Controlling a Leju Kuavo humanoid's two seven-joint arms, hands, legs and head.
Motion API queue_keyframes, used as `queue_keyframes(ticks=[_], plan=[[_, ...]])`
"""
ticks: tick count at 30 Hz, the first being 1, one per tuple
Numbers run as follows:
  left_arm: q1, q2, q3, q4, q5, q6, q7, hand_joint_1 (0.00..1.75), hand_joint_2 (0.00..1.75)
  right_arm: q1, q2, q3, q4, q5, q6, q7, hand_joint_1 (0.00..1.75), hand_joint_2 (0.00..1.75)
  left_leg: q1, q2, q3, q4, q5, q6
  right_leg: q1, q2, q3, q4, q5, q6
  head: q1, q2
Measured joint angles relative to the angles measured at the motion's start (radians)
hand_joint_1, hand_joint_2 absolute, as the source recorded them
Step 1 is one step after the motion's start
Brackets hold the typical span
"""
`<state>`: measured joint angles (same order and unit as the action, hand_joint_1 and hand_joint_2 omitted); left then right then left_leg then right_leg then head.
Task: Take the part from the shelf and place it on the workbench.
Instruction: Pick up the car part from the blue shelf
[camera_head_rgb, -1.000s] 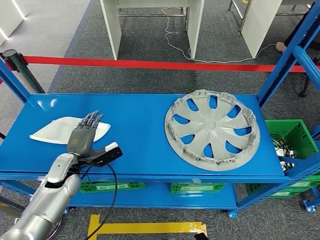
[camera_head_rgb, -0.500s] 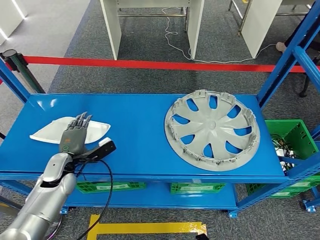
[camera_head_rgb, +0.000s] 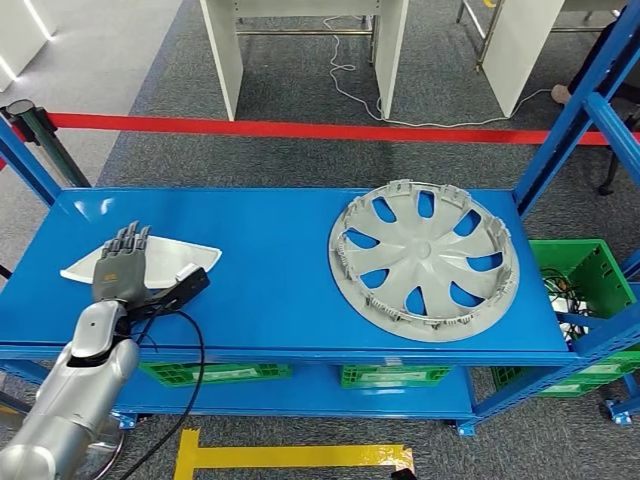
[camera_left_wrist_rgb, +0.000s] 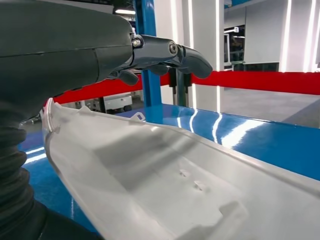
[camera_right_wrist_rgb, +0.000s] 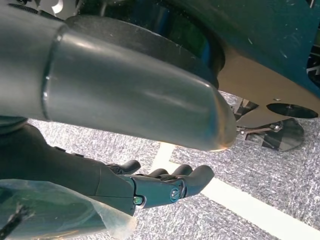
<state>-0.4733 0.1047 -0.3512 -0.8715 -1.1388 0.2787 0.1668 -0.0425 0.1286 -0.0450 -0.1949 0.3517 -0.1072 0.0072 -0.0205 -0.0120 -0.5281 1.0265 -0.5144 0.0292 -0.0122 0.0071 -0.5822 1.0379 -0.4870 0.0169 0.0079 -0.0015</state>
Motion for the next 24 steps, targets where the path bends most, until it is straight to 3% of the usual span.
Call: queue_keyframes(ticks=[2, 3, 6, 7, 24], plan=[[-0.001, 0.000, 0.004, 0.004, -0.001, 0.001, 0.000, 0.00, 1.75, 0.000, 0.000, 0.000, 0.000, 0.000, 0.000, 0.000, 0.00, 0.00, 0.000, 0.000, 0.000, 0.000, 0.000, 0.000, 0.000, 0.000, 0.000, 0.000, 0.000, 0.000, 0.000, 0.000], [-0.002, 0.001, 0.006, 0.005, -0.002, 0.001, 0.001, 0.10, 1.75, 0.000, 0.000, 0.000, 0.000, 0.000, 0.000, 0.000, 0.00, 0.00, 0.000, 0.000, 0.000, 0.000, 0.000, 0.000, 0.000, 0.000, 0.000, 0.000, 0.000, 0.000, 0.000, 0.000], [-0.003, 0.001, 0.009, 0.009, -0.010, 0.002, 0.007, 1.41, 1.75, 0.000, 0.000, 0.000, 0.000, 0.001, 0.000, 0.000, 0.00, 0.00, 0.000, 0.000, 0.000, 0.000, 0.000, 0.000, 0.000, 0.000, 0.001, 0.000, 0.000, 0.000, 0.000, 0.000], [-0.003, 0.001, 0.010, 0.010, -0.013, 0.002, 0.009, 1.75, 1.75, 0.000, 0.000, 0.000, 0.000, 0.003, -0.001, 0.000, 0.00, 0.00, 0.000, 0.000, 0.000, 0.000, 0.000, 0.000, 0.000, 0.000, 0.001, 0.000, 0.000, 0.000, 0.000, 0.000], [0.030, -0.001, 0.035, 0.014, -0.014, 0.061, -0.036, 1.75, 1.75, 0.000, 0.000, -0.006, 0.000, 0.016, -0.009, 0.001, 0.00, 0.00, 0.000, 0.000, 0.000, 0.000, 0.000, 0.000, 0.000, 0.000, 0.000, 0.000, 0.000, 0.000, 0.000, 0.000]])
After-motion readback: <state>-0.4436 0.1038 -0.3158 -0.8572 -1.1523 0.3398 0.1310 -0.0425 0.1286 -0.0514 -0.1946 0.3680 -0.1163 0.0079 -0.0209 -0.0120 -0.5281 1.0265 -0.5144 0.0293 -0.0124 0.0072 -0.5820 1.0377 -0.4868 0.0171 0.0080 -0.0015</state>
